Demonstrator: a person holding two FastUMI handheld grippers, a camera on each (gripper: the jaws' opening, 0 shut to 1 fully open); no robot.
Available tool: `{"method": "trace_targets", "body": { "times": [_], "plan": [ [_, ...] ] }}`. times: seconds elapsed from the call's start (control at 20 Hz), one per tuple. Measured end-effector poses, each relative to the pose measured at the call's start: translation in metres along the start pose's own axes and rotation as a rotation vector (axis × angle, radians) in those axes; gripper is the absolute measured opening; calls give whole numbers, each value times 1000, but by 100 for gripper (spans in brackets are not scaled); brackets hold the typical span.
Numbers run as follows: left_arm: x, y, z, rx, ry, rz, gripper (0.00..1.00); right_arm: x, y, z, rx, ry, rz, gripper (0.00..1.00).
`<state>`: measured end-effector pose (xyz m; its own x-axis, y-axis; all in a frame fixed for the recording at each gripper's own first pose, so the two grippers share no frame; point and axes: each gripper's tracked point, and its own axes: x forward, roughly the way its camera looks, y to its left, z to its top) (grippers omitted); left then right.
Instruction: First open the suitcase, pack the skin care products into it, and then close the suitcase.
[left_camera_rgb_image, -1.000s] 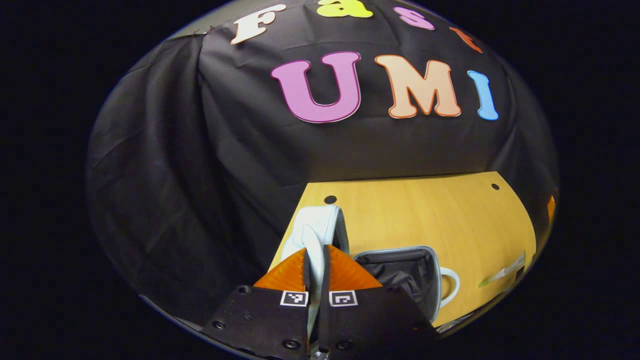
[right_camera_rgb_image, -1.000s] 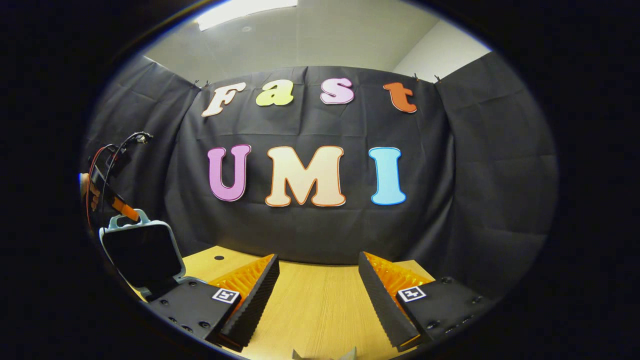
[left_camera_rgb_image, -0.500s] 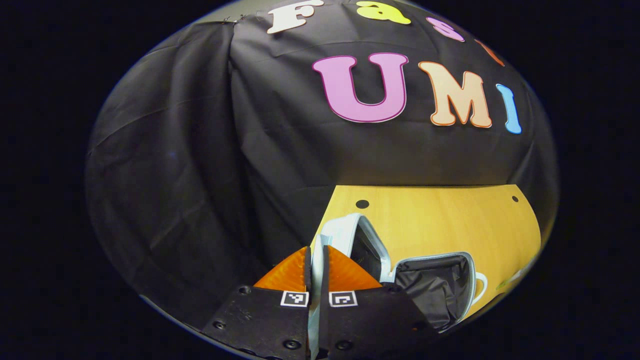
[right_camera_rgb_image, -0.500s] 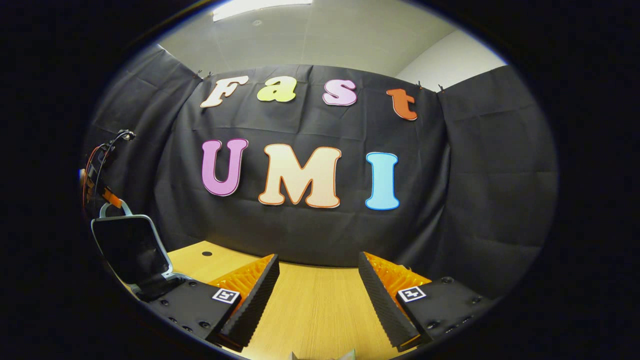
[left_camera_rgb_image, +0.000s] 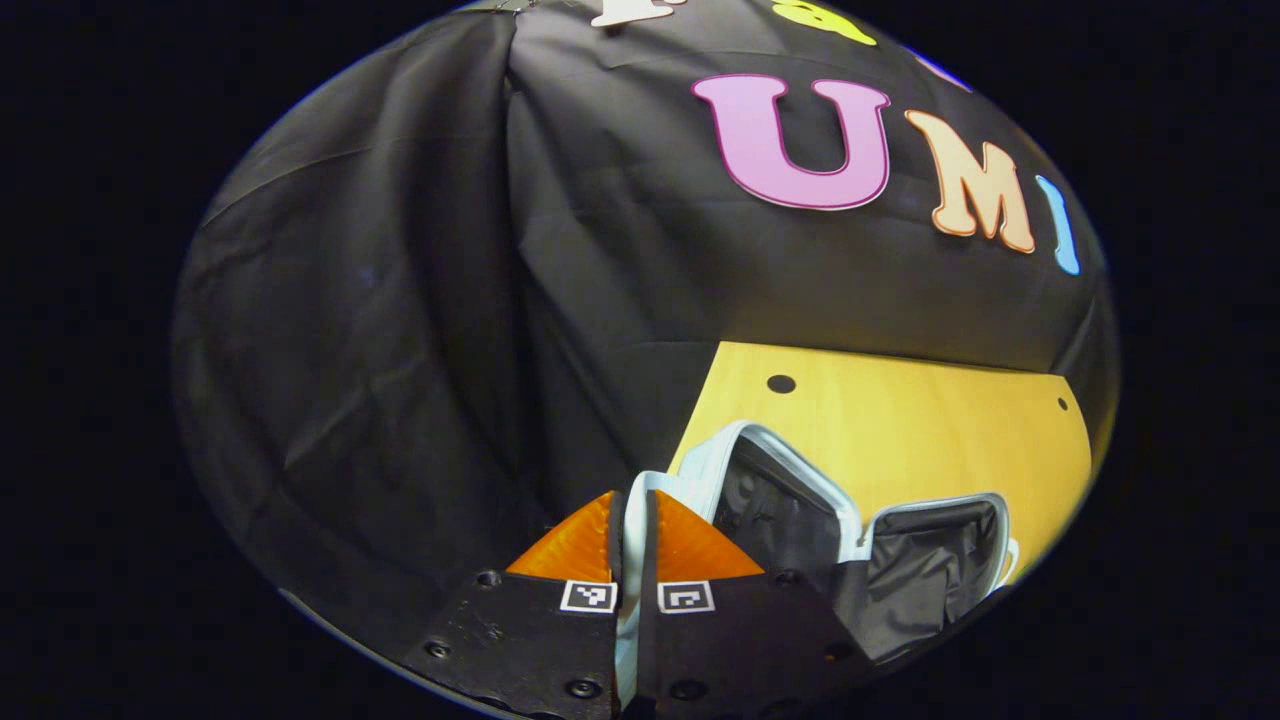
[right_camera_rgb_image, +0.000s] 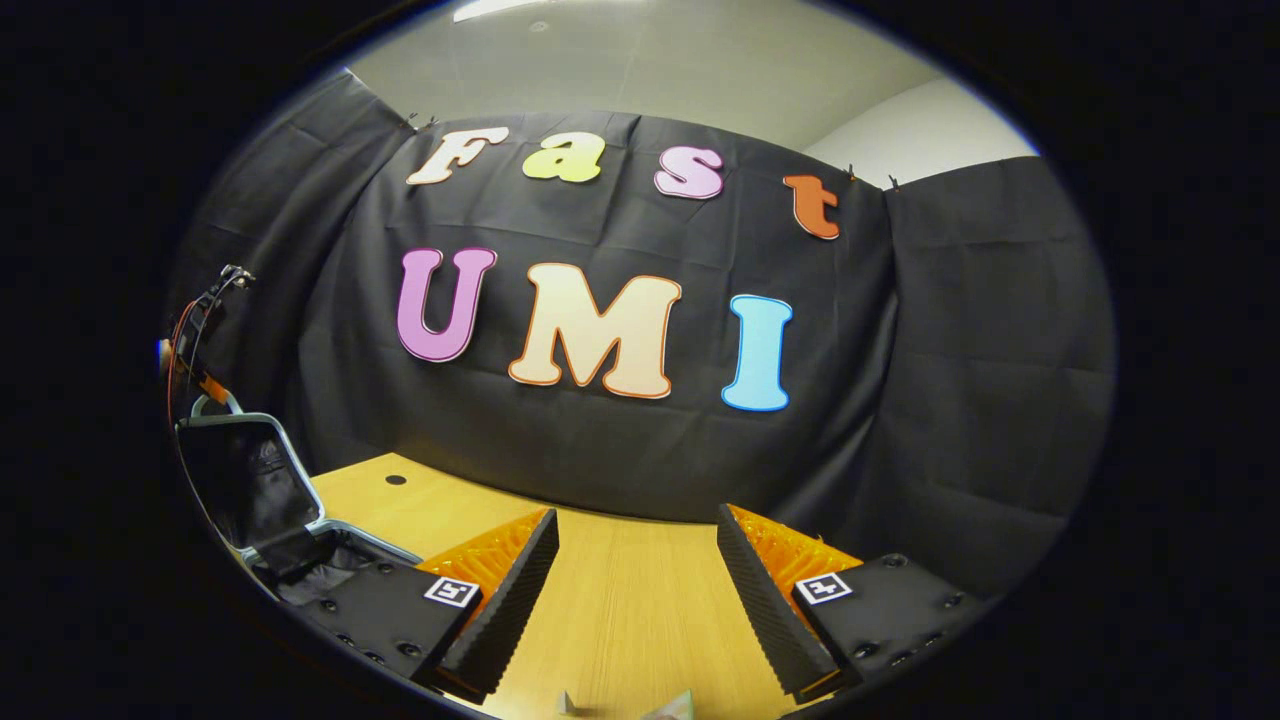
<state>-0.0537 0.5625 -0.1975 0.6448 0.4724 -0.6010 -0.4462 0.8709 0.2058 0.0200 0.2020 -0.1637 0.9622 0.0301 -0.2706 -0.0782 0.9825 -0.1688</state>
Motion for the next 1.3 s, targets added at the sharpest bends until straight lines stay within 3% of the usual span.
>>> {"method": "trace_targets", "body": {
  "times": [0.35,0.45,0.6,0.8,1.05,1.3],
  "plan": [
    [41,36,-47,-61,32,76,4,5,-12,4,-7,0,-22,98],
    [38,51,-57,-72,32,138,11,5,-14,3,-5,3,-21,98],
    [22,35,-34,-131,-73,96,24,3,-18,6,7,-15,-17,99],
    [-22,-5,6,-123,-243,77,80,-3,-26,18,78,-77,13,98],
    [-86,-91,28,-177,-323,-33,83,-10,-55,26,124,-132,35,99],
    [-146,-167,47,-82,-425,-71,82,-13,-82,23,164,-136,84,96]
  ]
}}
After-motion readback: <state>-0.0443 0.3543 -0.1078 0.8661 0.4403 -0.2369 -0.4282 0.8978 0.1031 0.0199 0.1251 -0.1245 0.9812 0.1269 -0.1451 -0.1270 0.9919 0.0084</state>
